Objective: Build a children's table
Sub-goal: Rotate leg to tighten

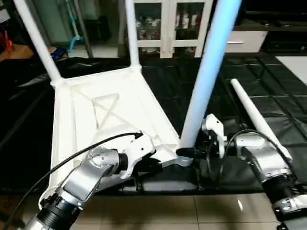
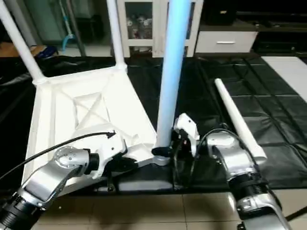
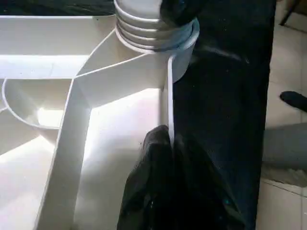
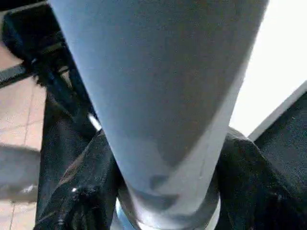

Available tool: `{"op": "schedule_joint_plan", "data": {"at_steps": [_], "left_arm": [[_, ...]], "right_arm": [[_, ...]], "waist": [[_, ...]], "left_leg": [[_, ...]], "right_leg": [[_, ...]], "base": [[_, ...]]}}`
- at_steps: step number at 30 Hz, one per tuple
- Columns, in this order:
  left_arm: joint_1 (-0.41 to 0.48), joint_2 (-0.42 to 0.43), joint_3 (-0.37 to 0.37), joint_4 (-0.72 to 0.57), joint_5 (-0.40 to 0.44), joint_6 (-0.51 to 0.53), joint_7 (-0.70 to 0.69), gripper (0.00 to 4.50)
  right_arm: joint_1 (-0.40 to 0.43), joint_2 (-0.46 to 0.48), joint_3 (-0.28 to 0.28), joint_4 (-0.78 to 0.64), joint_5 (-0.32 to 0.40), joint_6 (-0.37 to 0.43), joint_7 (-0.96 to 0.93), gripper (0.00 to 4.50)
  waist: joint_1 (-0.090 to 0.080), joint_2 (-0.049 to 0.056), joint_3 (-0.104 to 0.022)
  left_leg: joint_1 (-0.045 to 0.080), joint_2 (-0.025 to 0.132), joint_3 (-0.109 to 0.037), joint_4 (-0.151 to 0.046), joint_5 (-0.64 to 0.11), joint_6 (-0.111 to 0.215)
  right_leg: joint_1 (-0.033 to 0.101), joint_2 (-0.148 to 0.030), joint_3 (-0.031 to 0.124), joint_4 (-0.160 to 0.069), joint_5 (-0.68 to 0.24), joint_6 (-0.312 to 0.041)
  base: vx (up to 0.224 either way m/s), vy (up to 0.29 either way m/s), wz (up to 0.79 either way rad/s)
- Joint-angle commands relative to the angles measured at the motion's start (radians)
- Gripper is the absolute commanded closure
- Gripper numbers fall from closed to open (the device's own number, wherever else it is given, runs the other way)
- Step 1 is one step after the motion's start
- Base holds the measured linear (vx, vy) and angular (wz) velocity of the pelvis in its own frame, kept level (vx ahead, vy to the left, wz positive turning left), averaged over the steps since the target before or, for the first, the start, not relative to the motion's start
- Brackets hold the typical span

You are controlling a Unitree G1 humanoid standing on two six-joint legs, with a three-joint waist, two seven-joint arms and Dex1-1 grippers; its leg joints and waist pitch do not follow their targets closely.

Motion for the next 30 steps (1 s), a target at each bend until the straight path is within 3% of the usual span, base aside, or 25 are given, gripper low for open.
{"op": "schedule_joint_plan", "data": {"at_steps": [1, 3, 4, 5, 6, 7, 8, 9, 10, 11, 12, 13, 14, 15, 16, 17, 18, 19, 21, 22, 23, 26, 27, 30], "left_arm": [[-0.001, -0.039, -0.036, 0.057, 0.009, 0.059, 0.036, 4.50], [-0.024, -0.083, -0.005, 0.104, 0.025, 0.082, 0.120, 4.50], [-0.054, -0.145, 0.044, 0.165, 0.040, 0.097, 0.238, 4.50], [-0.093, -0.215, 0.098, 0.233, 0.048, 0.098, 0.362, 4.50], [-0.102, -0.230, 0.108, 0.247, 0.048, 0.093, 0.385, 4.50], [-0.114, -0.249, 0.123, 0.266, 0.048, 0.086, 0.418, 4.50], [-0.131, -0.272, 0.138, 0.291, 0.045, 0.072, 0.449, 4.50], [-0.138, -0.281, 0.144, 0.302, 0.044, 0.065, 0.462, 4.50], [-0.175, -0.317, 0.171, 0.352, 0.044, 0.030, 0.520, 4.50], [-0.186, -0.325, 0.177, 0.365, 0.046, 0.021, 0.535, 4.50], [-0.196, -0.332, 0.182, 0.376, 0.047, 0.013, 0.547, 4.50], [-0.213, -0.348, 0.196, 0.395, 0.050, 0.003, 0.569, 4.50], [-0.225, -0.355, 0.199, 0.404, 0.057, -0.002, 0.574, 4.50], [-0.224, -0.351, 0.194, 0.400, 0.063, 0.000, 0.565, 4.50], [-0.223, -0.350, 0.194, 0.400, 0.063, 0.000, 0.565, 4.50], [-0.219, -0.347, 0.192, 0.400, 0.065, -0.001, 0.564, 4.50], [-0.214, -0.339, 0.185, 0.396, 0.066, -0.003, 0.553, 4.50], [-0.202, -0.327, 0.179, 0.383, 0.062, -0.001, 0.534, 4.50], [-0.181, -0.306, 0.171, 0.360, 0.055, -0.002, 0.507, 4.50], [-0.174, -0.298, 0.168, 0.355, 0.052, -0.004, 0.497, 4.50], [-0.157, -0.279, 0.159, 0.345, 0.050, -0.009, 0.469, 4.50], [-0.125, -0.238, 0.127, 0.303, 0.049, -0.011, 0.395, 4.50], [-0.108, -0.218, 0.112, 0.278, 0.047, -0.007, 0.357, 4.50], [-0.064, -0.164, 0.083, 0.210, 0.030, 0.015, 0.265, 4.50]], "right_arm": [[-0.016, 0.038, -0.058, 0.035, -0.025, 0.031, -0.198, 2.10], [-0.014, 0.077, -0.079, 0.033, -0.023, 0.054, -0.284, 2.11], [-0.012, 0.131, -0.109, 0.034, -0.030, 0.070, -0.418, 2.11], [-0.012, 0.199, -0.139, 0.047, -0.042, 0.084, -0.581, 2.12], [-0.013, 0.213, -0.141, 0.055, -0.050, 0.079, -0.616, 2.12], [-0.015, 0.232, -0.144, 0.065, -0.062, 0.071, -0.665, 2.12], [-0.020, 0.254, -0.139, 0.083, -0.078, 0.057, -0.711, 2.12], [-0.023, 0.263, -0.136, 0.090, -0.086, 0.050, -0.731, 2.12], [-0.039, 0.314, -0.132, 0.108, -0.105, 0.020, -0.815, 2.12], [-0.046, 0.332, -0.137, 0.109, -0.105, 0.013, -0.842, 2.13], [-0.051, 0.348, -0.140, 0.109, -0.105, 0.007, -0.863, 2.13], [-0.058, 0.377, -0.147, 0.100, -0.106, -0.002, -0.895, 2.13], [-0.070, 0.404, -0.148, 0.089, -0.108, -0.023, -0.910, 2.13], [-0.081, 0.416, -0.147, 0.084, -0.103, -0.040, -0.896, 2.14], [-0.083, 0.417, -0.147, 0.084, -0.101, -0.043, -0.893, 2.14], [-0.092, 0.424, -0.146, 0.080, -0.095, -0.057, -0.875, 2.14], [-0.092, 0.420, -0.141, 0.071, -0.084, -0.064, -0.842, 2.14], [-0.088, 0.409, -0.131, 0.050, -0.068, -0.065, -0.788, 1.79], [-0.083, 0.390, -0.128, 0.021, -0.041, -0.049, -0.720, 1.59], [-0.082, 0.380, -0.123, 0.014, -0.040, -0.045, -0.700, 1.44], [-0.078, 0.358, -0.118, -0.003, -0.043, -0.049, -0.674, 1.43], [-0.074, 0.321, -0.123, -0.035, -0.019, -0.020, -0.611, 1.03], [-0.074, 0.300, -0.125, -0.049, -0.007, 0.001, -0.574, 1.03], [-0.066, 0.205, -0.096, -0.068, -0.026, 0.011, -0.452, 0.78]], "waist": [[-0.009, -0.008, -0.038], [-0.022, -0.010, -0.033], [-0.036, -0.009, -0.028], [-0.045, -0.007, -0.029], [-0.052, -0.007, -0.027], [-0.068, -0.004, -0.025], [-0.075, 0.001, -0.023], [-0.090, 0.014, -0.019], [-0.077, 0.033, -0.007], [-0.034, 0.033, -0.004], [-0.014, 0.015, -0.008], [-0.034, -0.060, -0.033], [-0.034, -0.056, -0.026], [-0.009, -0.040, -0.043], [0.004, -0.019, -0.048], [-0.007, -0.018, -0.047], [-0.006, -0.006, -0.051], [-0.011, -0.003, -0.046], [-0.022, -0.006, -0.041], [-0.032, -0.004, -0.038], [-0.037, -0.001, -0.041], [-0.039, -0.007, -0.046], [-0.038, -0.007, -0.045], [-0.025, -0.004, -0.047]], "left_leg": [[0.016, 0.034, -0.022, -0.087, -0.454, -0.003], [0.016, 0.029, -0.029, -0.087, -0.491, -0.016], [0.018, 0.025, -0.031, -0.084, -0.516, -0.026], [0.026, 0.020, -0.037, -0.078, -0.541, -0.036], [0.028, 0.017, -0.038, -0.075, -0.559, -0.035], [0.028, 0.016, -0.049, -0.079, -0.605, -0.037], [0.029, 0.020, -0.053, -0.083, -0.640, -0.035], [0.020, 0.036, -0.067, -0.108, -0.726, -0.034], [-0.017, 0.073, -0.077, -0.176, -0.855, -0.050], [-0.051, 0.099, -0.049, -0.244, -0.935, -0.048], [-0.027, 0.094, -0.030, -0.241, -0.905, -0.029], [0.077, 0.006, -0.010, -0.061, -0.643, -0.028], [0.108, -0.021, -0.014, 0.047, -0.482, -0.018], [-0.052, -0.001, -0.050, -0.008, -0.128, 0.015], [-0.051, 0.016, -0.056, -0.043, -0.099, 0.004], [-0.018, 0.029, -0.045, -0.059, -0.164, 0.014], [-0.015, 0.029, -0.043, -0.062, -0.193, 0.018], [-0.018, 0.030, -0.039, -0.068, -0.259, 0.021], [-0.026, 0.026, -0.039, -0.075, -0.353, 0.029], [-0.032, 0.025, -0.044, -0.079, -0.382, 0.027], [-0.033, 0.025, -0.047, -0.079, -0.380, 0.021], [-0.027, 0.029, -0.042, -0.079, -0.327, 0.038], [-0.025, 0.031, -0.037, -0.077, -0.301, 0.057], [-0.018, 0.033, -0.029, -0.070, -0.250, 0.075]], "right_leg": [[0.020, -0.040, 0.021, -0.089, -0.536, -0.140], [0.018, -0.040, 0.012, -0.098, -0.618, -0.099], [0.012, -0.037, 0.004, -0.107, -0.666, -0.072], [0.008, -0.036, -0.010, -0.122, -0.722, -0.040], [0.005, -0.036, -0.018, -0.130, -0.746, -0.024], [0.014, -0.032, -0.045, -0.142, -0.755, 0.001], [0.020, -0.030, -0.062, -0.148, -0.747, 0.010], [0.048, -0.025, -0.080, -0.134, -0.648, 0.007], [0.097, -0.014, -0.068, -0.027, -0.453, -0.035], [0.123, -0.006, -0.038, 0.102, -0.239, -0.058], [0.100, -0.004, -0.014, 0.109, -0.246, -0.055], [-0.022, -0.047, 0.027, -0.070, -0.718, -0.009], [-0.068, -0.107, 0.018, -0.145, -0.990, -0.001], [0.071, -0.132, 0.046, -0.081, -0.903, 0.006], [0.067, -0.106, 0.032, -0.067, -0.737, -0.018], [0.025, -0.052, 0.014, -0.052, -0.479, -0.081], [0.029, -0.048, 0.011, -0.044, -0.405, -0.115], [0.030, -0.043, 0.010, -0.045, -0.348, -0.164], [0.039, -0.044, 0.003, -0.052, -0.396, -0.167], [0.042, -0.047, 0.000, -0.057, -0.448, -0.143], [0.043, -0.052, -0.001, -0.061, -0.461, -0.131], [0.043, -0.053, 0.004, -0.064, -0.380, -0.157], [0.041, -0.052, 0.007, -0.060, -0.344, -0.182], [0.039, -0.052, 0.010, -0.055, -0.291, -0.207]], "base": [[0.000, 0.000, 0.00], [-0.030, 0.004, -0.05], [-0.073, 0.013, -0.09], [-0.073, 0.013, -0.09], [-0.076, 0.022, -0.12], [-0.065, 0.044, -0.12], [-0.065, 0.044, -0.12], [-0.057, 0.049, -0.10], [-0.097, 0.013, -0.02], [-0.097, 0.013, -0.02], [-0.032, -0.073, 0.16], [0.016, -0.103, 0.02], [0.016, -0.103, 0.02], [0.052, -0.019, -0.35], [0.052, 0.006, -0.17], [0.052, 0.006, -0.17], [0.000, 0.000, 0.00], [0.000, 0.000, 0.00], [0.000, 0.000, 0.00], [0.000, 0.000, 0.00], [0.000, 0.000, 0.00], [0.000, 0.000, 0.00], [0.000, 0.000, 0.00], [0.000, 0.000, 0.00]]}}
